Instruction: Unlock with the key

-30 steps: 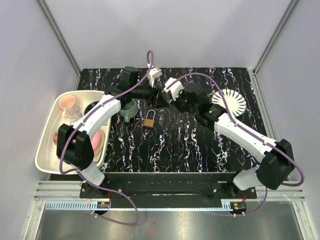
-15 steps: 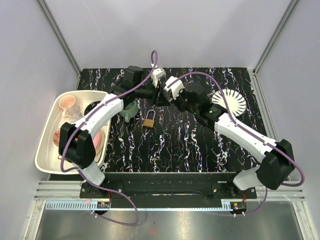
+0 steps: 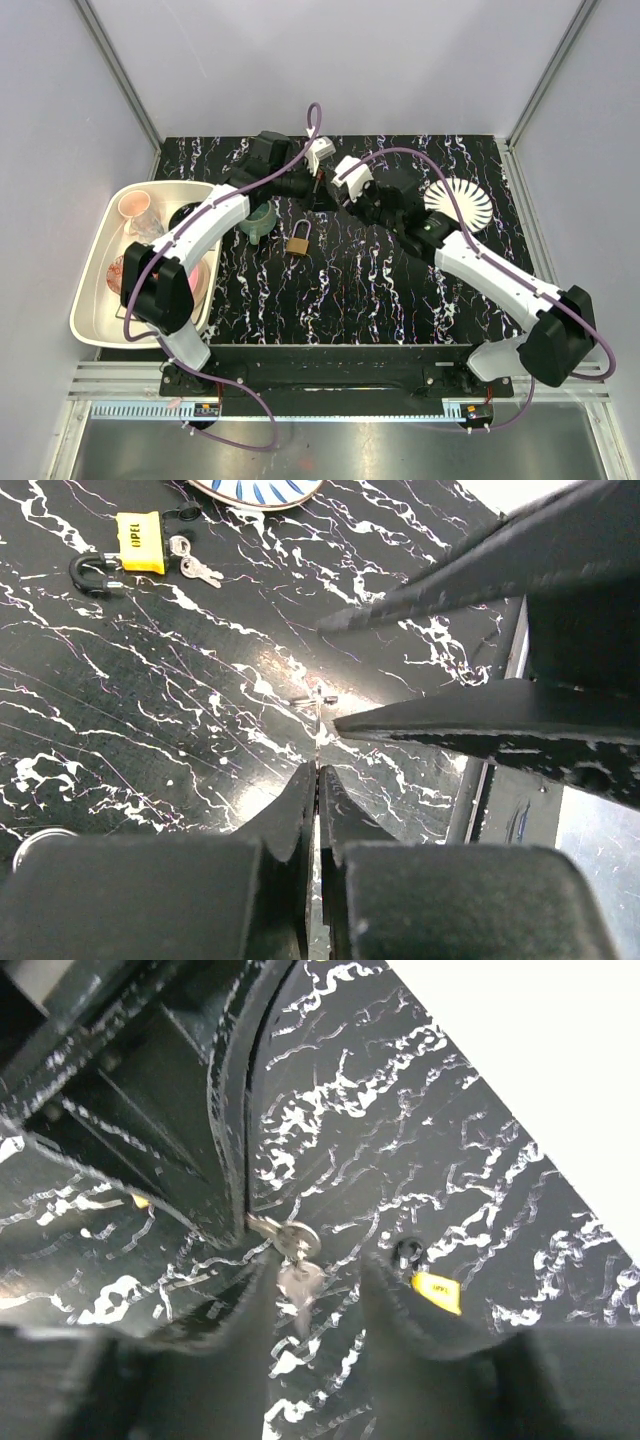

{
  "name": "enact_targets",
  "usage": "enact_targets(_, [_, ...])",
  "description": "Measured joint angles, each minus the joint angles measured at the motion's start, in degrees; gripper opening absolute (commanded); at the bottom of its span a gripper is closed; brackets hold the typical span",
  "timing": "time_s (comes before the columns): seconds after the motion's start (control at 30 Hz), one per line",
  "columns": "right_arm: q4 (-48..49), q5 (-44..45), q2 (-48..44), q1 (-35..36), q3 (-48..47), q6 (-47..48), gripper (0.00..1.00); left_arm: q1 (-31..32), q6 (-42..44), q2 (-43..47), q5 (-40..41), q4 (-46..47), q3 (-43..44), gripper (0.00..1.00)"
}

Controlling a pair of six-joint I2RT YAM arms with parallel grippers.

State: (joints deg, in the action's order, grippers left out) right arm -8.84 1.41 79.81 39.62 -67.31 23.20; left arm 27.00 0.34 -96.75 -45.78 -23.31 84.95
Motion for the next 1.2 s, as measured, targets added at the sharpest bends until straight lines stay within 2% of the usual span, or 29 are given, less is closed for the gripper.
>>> enact_targets(0.1, [-0.33,-1.27,-2.29,-0.66,0.72,0.87,0.75,0.13,2.67,0.00,0.04,-3.21,1.27,0.00])
enact_targets(0.23, [-0.87,-5.18,-7.17,-3.93,1.03,0.70,0.76,0.13,7.10,0.09,0.42,-8.07,3.39,0.00])
enact_targets(0.47, [-0.44,-19.52,-13.31,-9.40,3.41,-1.11,0.74,1.79,14.23,2.84,5.97,-16.98,4.07,0.00])
enact_targets(0.73, [-0.81,-38.14,-9.60,-10.08,6.05,-3.45,0.68,8.59,16.74,7.80,14.80,-23.98,5.33,0.00])
enact_targets(1.03, [1.27,-49.03,-8.15,-10.84,8.44,-6.82,0.61,11.39,15.13,8.26,19.30,-27.34,5.46,0.00])
enact_targets(1.2, [2.58,-50.60,-8.15,-10.88,9.66,-7.15,0.61,11.91,14.29,8.26,19.65,-27.93,5.84,0.00])
